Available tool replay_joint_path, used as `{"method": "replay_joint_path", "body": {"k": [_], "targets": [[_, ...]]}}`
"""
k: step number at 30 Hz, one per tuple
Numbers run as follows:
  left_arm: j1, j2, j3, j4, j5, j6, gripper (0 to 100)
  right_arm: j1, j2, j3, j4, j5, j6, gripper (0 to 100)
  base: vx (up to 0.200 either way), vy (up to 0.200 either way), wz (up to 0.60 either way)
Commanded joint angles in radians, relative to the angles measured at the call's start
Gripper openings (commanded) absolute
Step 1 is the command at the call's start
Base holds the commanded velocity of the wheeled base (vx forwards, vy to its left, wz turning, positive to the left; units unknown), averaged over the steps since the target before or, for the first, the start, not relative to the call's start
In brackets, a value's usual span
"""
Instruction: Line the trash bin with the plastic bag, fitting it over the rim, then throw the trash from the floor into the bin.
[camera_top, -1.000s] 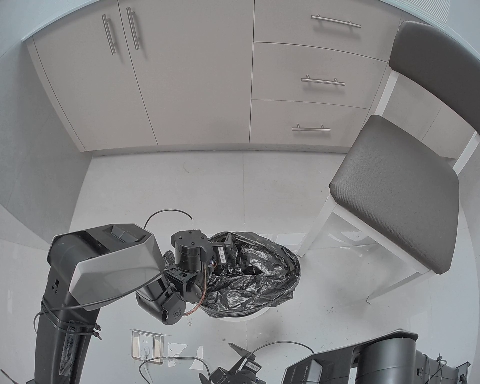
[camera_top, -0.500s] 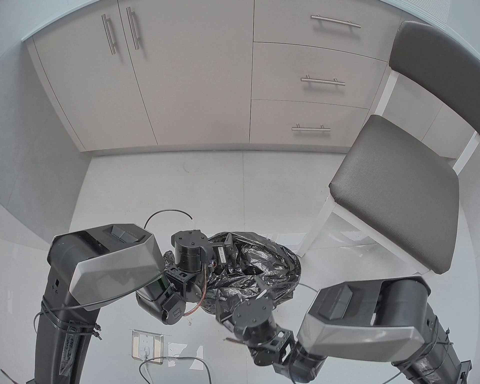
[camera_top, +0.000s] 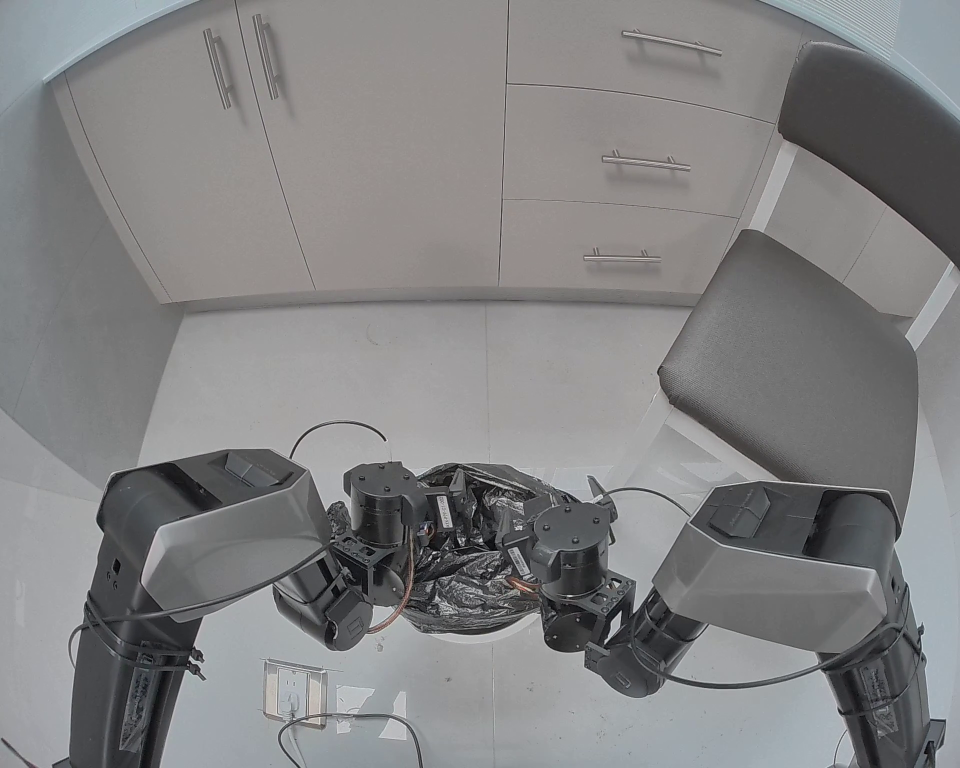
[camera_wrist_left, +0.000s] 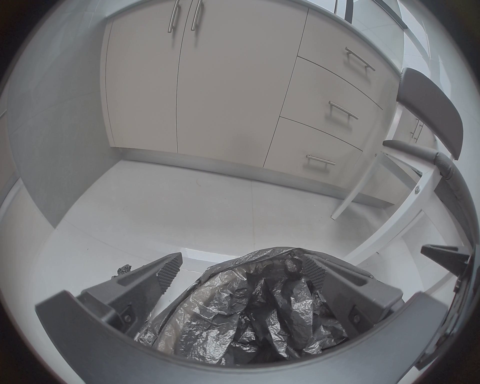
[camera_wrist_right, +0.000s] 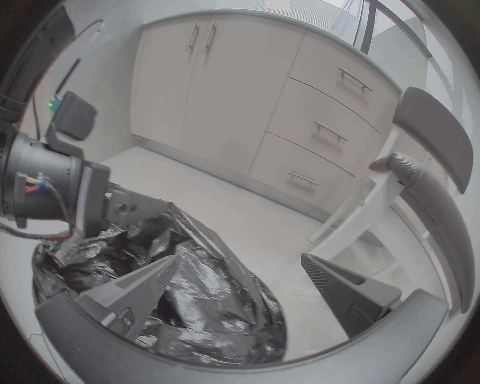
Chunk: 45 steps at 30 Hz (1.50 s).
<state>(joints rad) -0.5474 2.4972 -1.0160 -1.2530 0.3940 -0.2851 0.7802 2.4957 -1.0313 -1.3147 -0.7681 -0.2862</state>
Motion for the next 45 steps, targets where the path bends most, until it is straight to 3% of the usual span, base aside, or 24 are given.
{"method": "replay_joint_path", "body": {"k": [1, 6, 15, 21, 31, 45], "targets": [[0.000, 0.003, -0.001, 0.000, 0.000, 0.000, 100, 0.004, -0.017, 0.048, -0.003, -0.037, -0.008, 100, 0.000, 0.000, 0.00], [0.000, 0.005, -0.001, -0.002, 0.002, 0.000, 100, 0.010, -0.029, 0.166, -0.011, -0.051, -0.004, 100, 0.000, 0.000, 0.00], [0.000, 0.006, -0.001, -0.002, 0.000, 0.000, 100, 0.028, 0.017, 0.171, -0.017, -0.050, -0.002, 100, 0.000, 0.000, 0.00], [0.000, 0.006, -0.001, -0.003, 0.000, 0.000, 100, 0.119, 0.049, 0.264, -0.100, -0.051, 0.004, 100, 0.000, 0.000, 0.00], [-0.002, 0.006, -0.001, -0.005, 0.002, 0.000, 100, 0.179, 0.064, 0.381, -0.199, -0.050, 0.013, 100, 0.000, 0.000, 0.00], [-0.002, 0.008, 0.002, -0.005, 0.002, 0.001, 100, 0.195, 0.086, 0.436, -0.227, -0.050, 0.045, 100, 0.000, 0.000, 0.00]]}}
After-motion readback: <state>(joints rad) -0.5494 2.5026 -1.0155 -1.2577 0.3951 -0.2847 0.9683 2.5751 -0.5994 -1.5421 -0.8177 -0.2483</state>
